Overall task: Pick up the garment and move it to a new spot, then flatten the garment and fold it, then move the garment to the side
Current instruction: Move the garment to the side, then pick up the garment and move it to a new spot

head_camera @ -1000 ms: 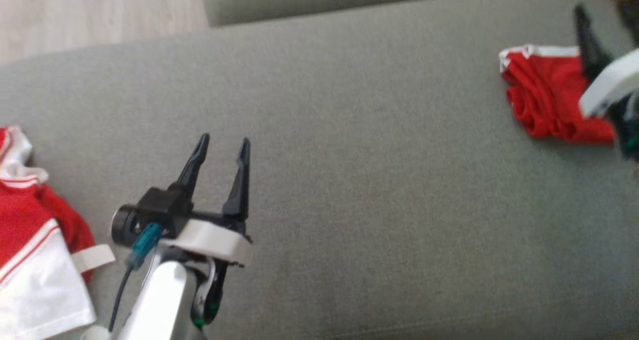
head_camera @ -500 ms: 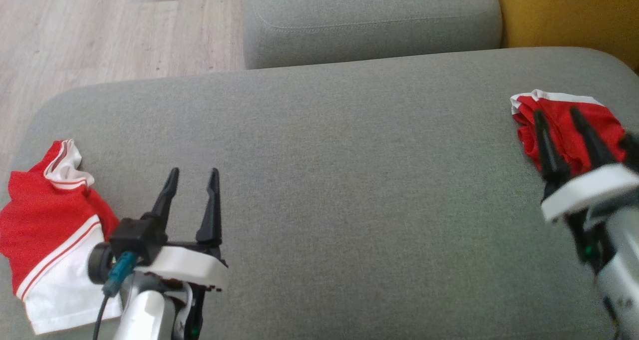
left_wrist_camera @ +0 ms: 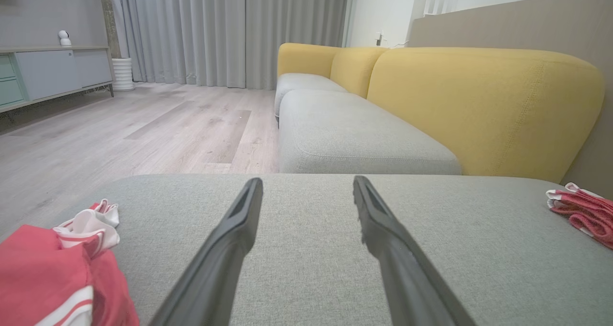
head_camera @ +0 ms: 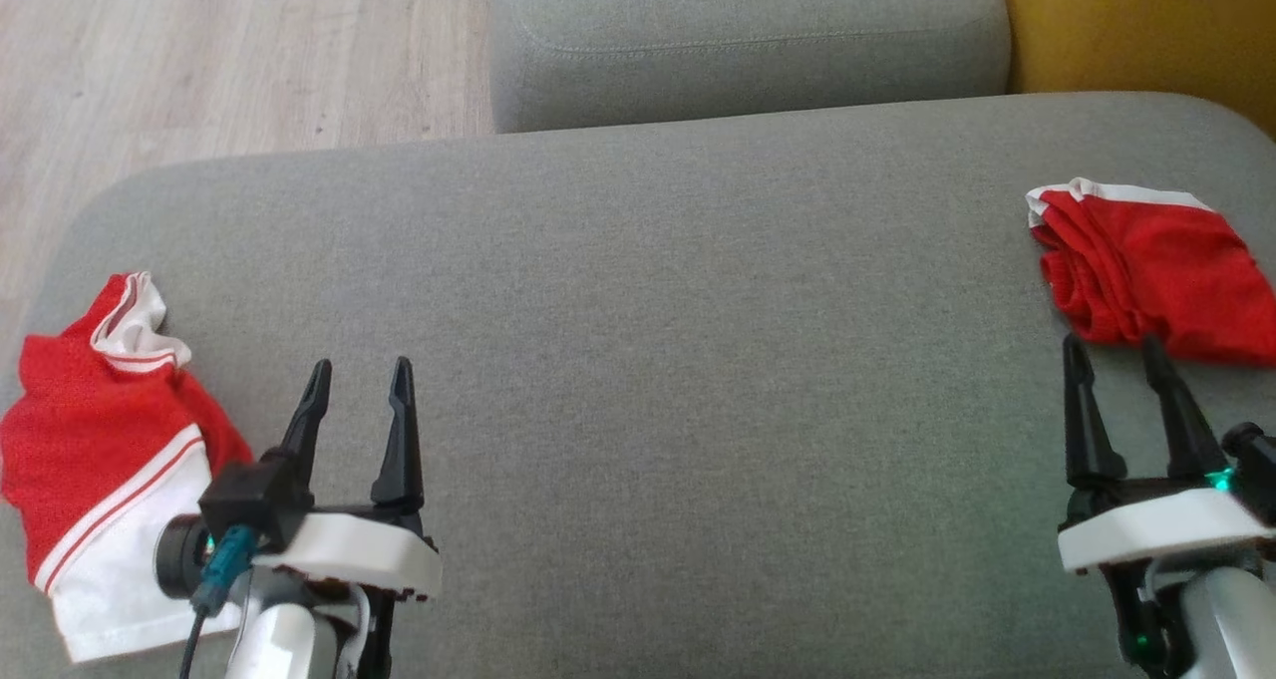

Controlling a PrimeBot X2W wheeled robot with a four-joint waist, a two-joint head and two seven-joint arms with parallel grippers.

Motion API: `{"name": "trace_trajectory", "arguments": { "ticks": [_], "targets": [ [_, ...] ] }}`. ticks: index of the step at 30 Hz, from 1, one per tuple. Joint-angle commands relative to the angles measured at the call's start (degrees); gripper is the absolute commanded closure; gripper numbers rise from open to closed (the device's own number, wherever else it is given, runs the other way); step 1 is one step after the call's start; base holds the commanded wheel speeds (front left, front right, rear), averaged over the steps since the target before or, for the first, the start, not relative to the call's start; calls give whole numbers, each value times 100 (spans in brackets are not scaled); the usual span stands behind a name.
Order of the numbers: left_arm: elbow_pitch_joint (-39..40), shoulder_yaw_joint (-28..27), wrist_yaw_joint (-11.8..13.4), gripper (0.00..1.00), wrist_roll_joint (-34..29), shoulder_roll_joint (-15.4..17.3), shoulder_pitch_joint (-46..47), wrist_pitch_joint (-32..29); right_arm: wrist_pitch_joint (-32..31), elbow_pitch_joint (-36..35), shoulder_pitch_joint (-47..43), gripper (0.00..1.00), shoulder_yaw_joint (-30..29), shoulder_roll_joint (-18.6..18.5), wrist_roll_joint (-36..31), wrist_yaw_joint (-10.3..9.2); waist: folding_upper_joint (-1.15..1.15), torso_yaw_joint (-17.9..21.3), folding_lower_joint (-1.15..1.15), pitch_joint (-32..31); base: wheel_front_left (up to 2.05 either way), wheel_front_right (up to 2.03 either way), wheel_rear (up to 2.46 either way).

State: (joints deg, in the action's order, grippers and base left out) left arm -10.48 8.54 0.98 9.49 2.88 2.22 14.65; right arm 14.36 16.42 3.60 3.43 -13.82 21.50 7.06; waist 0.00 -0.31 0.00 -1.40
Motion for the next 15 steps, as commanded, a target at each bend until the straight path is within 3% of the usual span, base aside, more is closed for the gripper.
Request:
{"name": "trace_trajectory", "arguments": {
  "ticks": [1, 15],
  "targets": [
    [206, -205, 0, 0, -63, 10, 196, 35, 63, -259, 97, 0, 49, -52, -83, 43, 0, -1, 0, 17, 0, 0, 0],
    [219, -160, 26, 0, -56, 1, 248, 35, 63, -413, 41, 0, 64, 70, -215, 43, 0, -18, 0, 67, 0, 0, 0]
  ]
}}
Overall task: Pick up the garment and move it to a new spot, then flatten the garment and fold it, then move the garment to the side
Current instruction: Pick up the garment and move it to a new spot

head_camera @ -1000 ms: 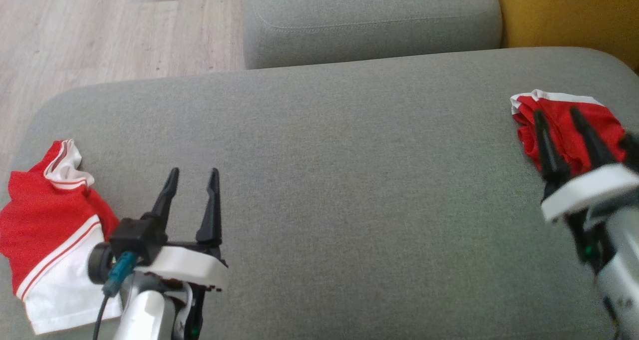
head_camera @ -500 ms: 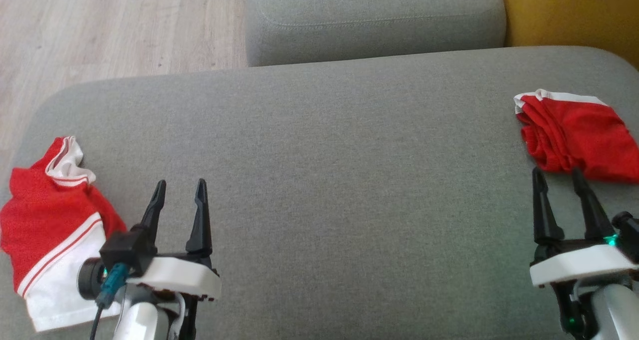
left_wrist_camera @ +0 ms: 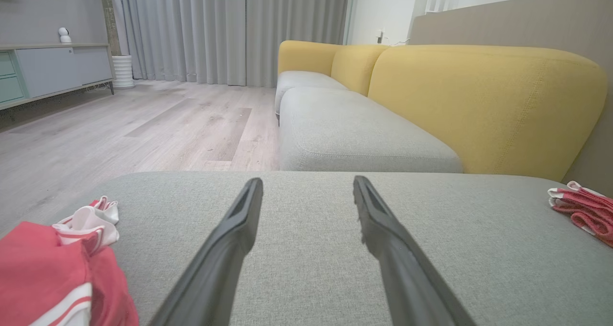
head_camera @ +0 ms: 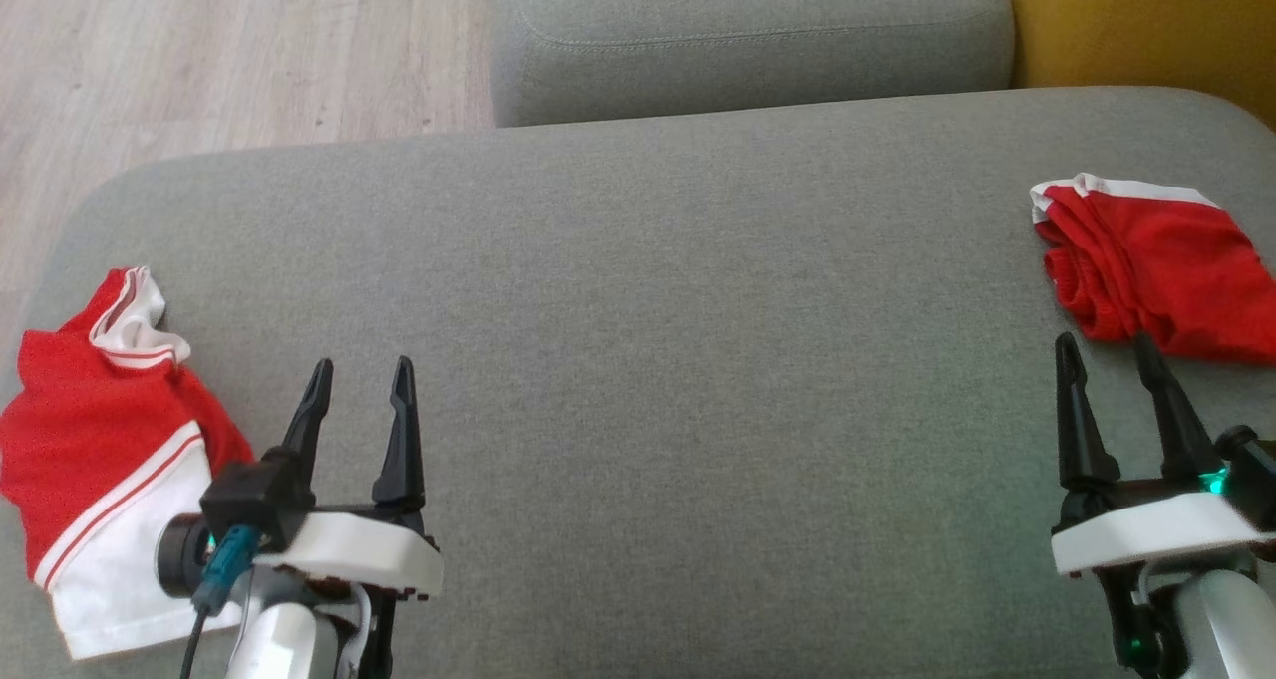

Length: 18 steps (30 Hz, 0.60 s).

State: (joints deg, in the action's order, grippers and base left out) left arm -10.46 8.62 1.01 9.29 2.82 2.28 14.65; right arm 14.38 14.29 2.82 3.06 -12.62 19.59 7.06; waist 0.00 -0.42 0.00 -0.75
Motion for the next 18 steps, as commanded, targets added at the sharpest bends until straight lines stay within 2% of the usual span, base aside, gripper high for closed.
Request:
{"name": "trace_trajectory", "arguments": {
  "ticks": [1, 8, 18],
  "targets": [
    [220, -164, 27, 0, -38, 7, 251, 35, 62, -203, 129, 0, 109, -50, -27, 43, 0, -20, 0, 4, 0, 0, 0],
    [228, -136, 74, 0, -78, 7, 326, 35, 62, -215, 129, 0, 207, -43, -15, 43, 0, -358, 0, 3, 0, 0, 0],
    [180, -272, 106, 0, -227, 7, 322, 35, 60, -127, 186, 0, 530, 7, 103, 43, 0, -1453, 0, -6, 0, 0, 0]
  ]
}}
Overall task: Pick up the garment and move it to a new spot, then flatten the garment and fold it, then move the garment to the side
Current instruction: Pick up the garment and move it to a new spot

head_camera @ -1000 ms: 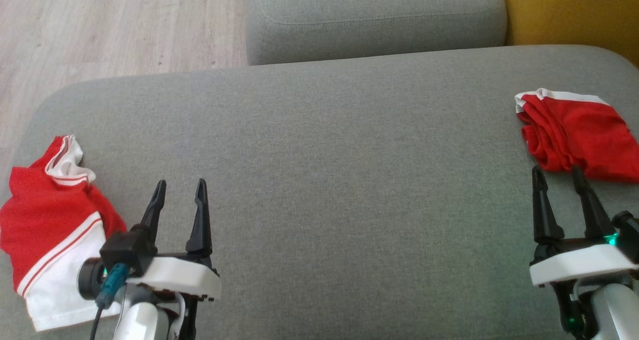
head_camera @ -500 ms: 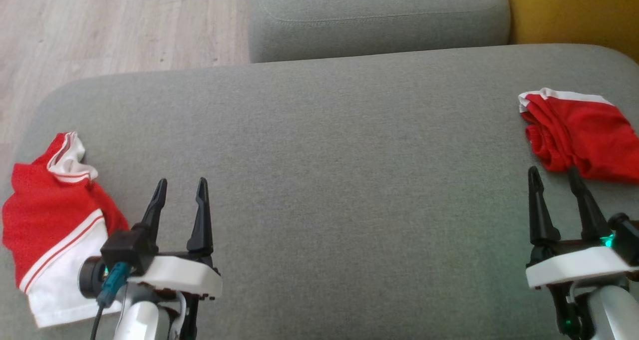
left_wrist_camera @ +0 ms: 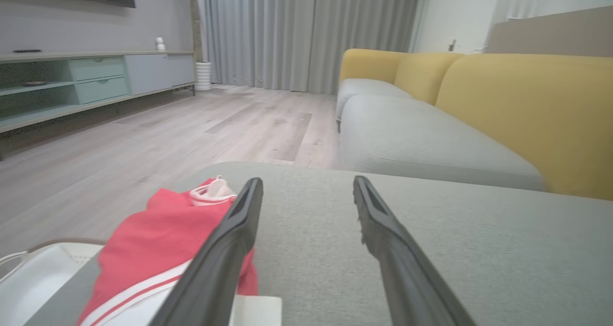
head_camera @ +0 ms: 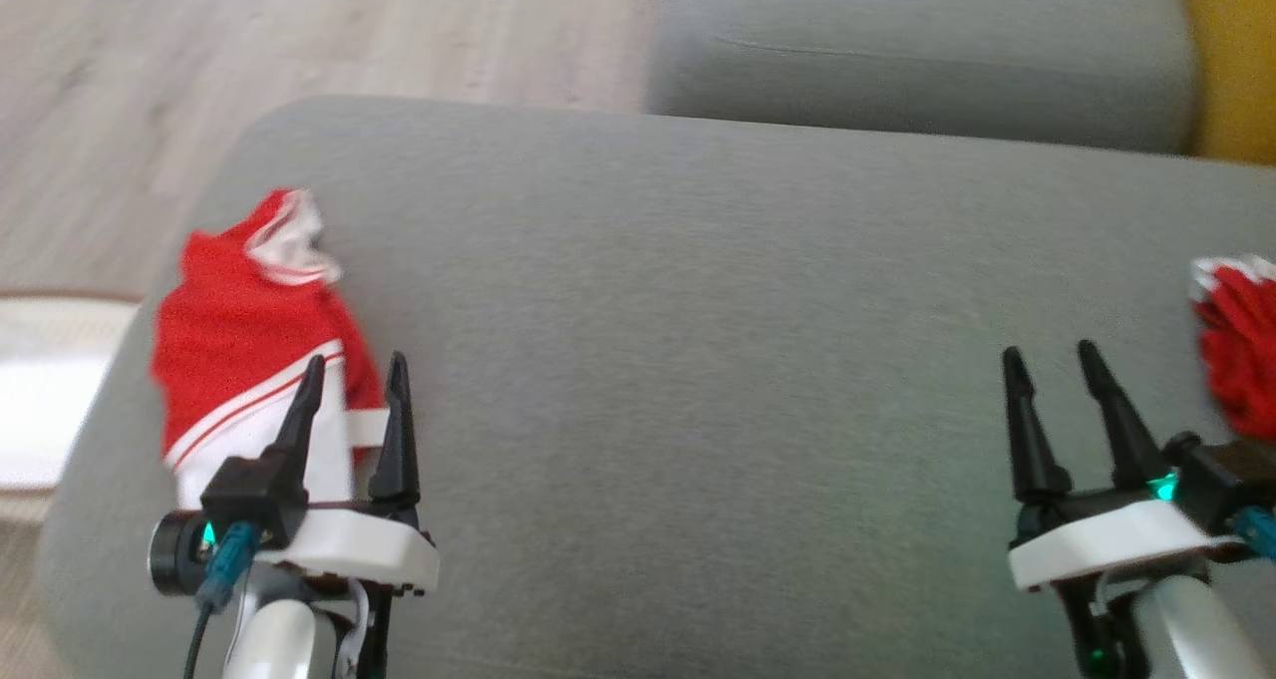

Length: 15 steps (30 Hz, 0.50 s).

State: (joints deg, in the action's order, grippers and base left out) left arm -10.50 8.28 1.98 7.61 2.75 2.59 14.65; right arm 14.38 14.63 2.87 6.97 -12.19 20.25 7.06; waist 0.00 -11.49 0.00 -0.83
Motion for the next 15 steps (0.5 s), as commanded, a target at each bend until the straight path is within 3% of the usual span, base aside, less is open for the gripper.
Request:
{"name": "trace_trajectory", "arguments": {
  "ticks": [1, 8, 15],
  "targets": [
    [180, -259, 4, 0, -70, 14, 285, 35, 59, -151, 202, 0, 194, -25, 55, 43, 0, -447, 0, 6, 0, 0, 0],
    [173, -363, -17, 0, -123, 14, 259, 35, 60, -92, 291, 0, 475, -6, 154, 43, 0, -1079, 0, 43, 0, 0, 0],
    [161, -410, -48, 0, -139, 14, 256, 35, 61, -48, 334, 0, 572, -10, 195, 43, 0, -1343, 0, 73, 0, 0, 0]
  ]
}}
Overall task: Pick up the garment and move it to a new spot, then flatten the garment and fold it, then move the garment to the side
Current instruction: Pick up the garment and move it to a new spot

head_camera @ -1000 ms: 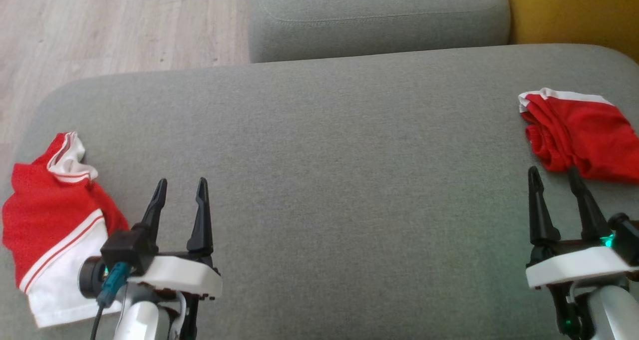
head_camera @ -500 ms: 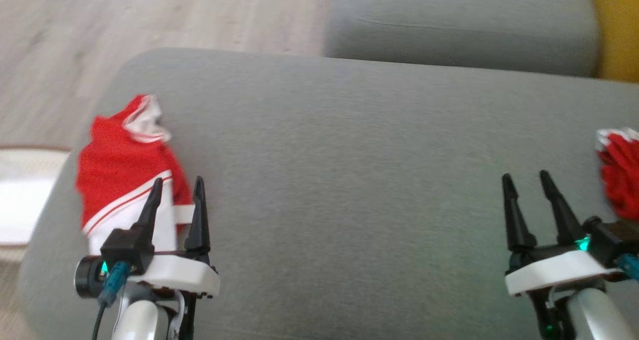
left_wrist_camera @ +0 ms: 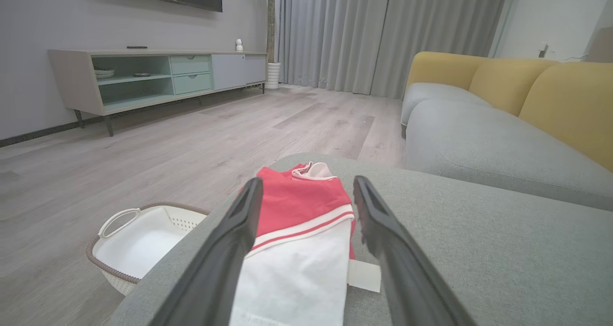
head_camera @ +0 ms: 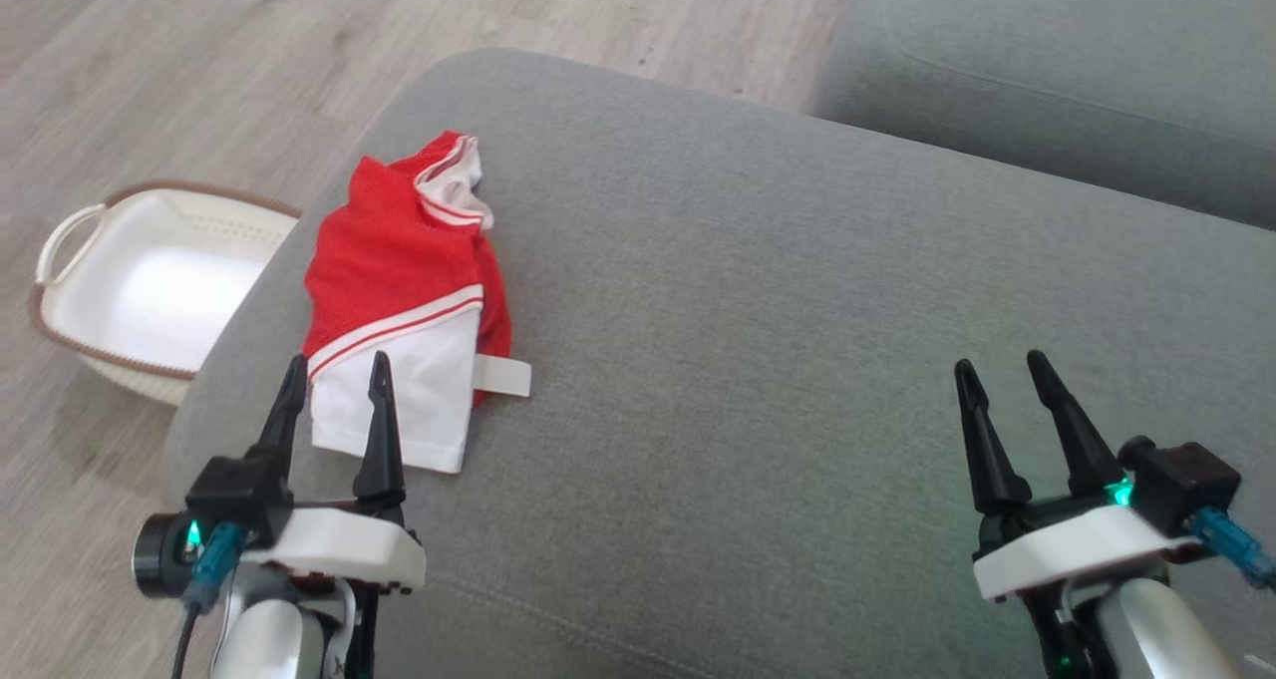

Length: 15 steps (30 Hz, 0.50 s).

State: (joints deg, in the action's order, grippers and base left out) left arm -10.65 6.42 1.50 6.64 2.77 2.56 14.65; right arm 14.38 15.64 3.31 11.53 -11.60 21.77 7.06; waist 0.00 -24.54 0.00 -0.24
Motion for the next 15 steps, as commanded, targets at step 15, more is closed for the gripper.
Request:
{"name": "trace_trajectory", "arguments": {
  "ticks": [15],
  "targets": [
    [-429, -377, -217, 0, 112, 386, 1798, -1294, 62, -212, 489, 0, 180, -186, 109, 43, 0, 419, 0, 360, 0, 0, 0]
  ]
}}
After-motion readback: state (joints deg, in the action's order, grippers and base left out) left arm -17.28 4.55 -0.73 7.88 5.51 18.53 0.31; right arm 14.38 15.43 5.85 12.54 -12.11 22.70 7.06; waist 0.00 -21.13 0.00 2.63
